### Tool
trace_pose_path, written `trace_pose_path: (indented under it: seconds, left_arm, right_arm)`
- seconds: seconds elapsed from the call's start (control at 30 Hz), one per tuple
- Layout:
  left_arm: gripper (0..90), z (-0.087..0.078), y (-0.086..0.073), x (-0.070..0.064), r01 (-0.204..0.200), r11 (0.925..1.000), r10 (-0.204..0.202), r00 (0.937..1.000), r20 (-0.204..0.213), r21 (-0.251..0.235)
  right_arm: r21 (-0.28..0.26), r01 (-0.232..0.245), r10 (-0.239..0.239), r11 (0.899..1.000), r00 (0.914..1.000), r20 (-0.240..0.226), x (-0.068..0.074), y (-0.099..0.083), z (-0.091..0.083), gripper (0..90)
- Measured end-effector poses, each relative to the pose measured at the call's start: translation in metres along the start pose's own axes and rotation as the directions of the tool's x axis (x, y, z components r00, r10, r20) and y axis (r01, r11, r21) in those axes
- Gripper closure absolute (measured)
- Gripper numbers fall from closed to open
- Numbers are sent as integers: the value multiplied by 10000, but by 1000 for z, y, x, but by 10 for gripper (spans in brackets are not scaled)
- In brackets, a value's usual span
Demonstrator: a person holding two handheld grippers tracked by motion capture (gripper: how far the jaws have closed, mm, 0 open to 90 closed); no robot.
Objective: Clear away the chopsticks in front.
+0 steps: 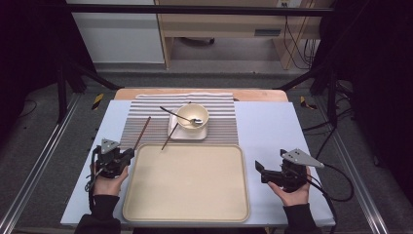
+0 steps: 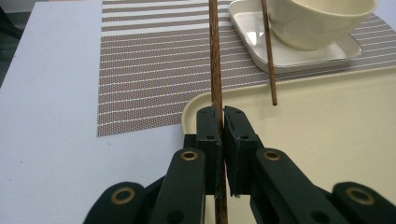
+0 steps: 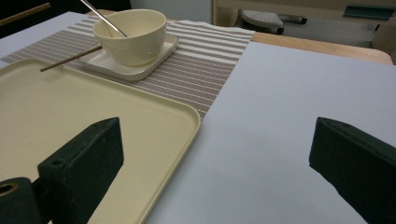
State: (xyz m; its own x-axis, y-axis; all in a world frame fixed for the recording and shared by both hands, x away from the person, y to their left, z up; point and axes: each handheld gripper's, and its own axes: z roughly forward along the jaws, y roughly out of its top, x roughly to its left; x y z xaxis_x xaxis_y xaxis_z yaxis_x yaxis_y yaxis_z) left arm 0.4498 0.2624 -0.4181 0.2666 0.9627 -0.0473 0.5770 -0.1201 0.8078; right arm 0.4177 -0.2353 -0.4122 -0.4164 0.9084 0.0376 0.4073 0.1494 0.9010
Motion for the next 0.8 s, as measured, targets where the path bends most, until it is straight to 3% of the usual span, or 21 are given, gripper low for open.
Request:
trace_pose_path:
  seconds: [0.23, 0.47, 0.53, 0.8]
  left_arm:
    - [849, -7, -1, -15, -50, 10000, 48, 9999, -163, -86]
    - [849, -11, -3, -26, 216, 9996, -222, 9993, -312, -191]
    - [849, -12, -6, -29, 385, 9988, -394, 9988, -287, -297]
    - [849, -10, -28, -38, 438, 9986, -449, 9982, -402, -281]
  right_arm:
    - [-34, -75, 75, 10000, 9999, -84, 0, 1, 0, 35]
    - [-122, -69, 68, 9999, 9999, -96, -1, 1, -2, 36]
    - [-160, -113, 111, 9998, 9998, -135, -1, 2, -3, 36]
    - [-196, -101, 98, 9998, 9999, -139, -1, 2, -4, 36]
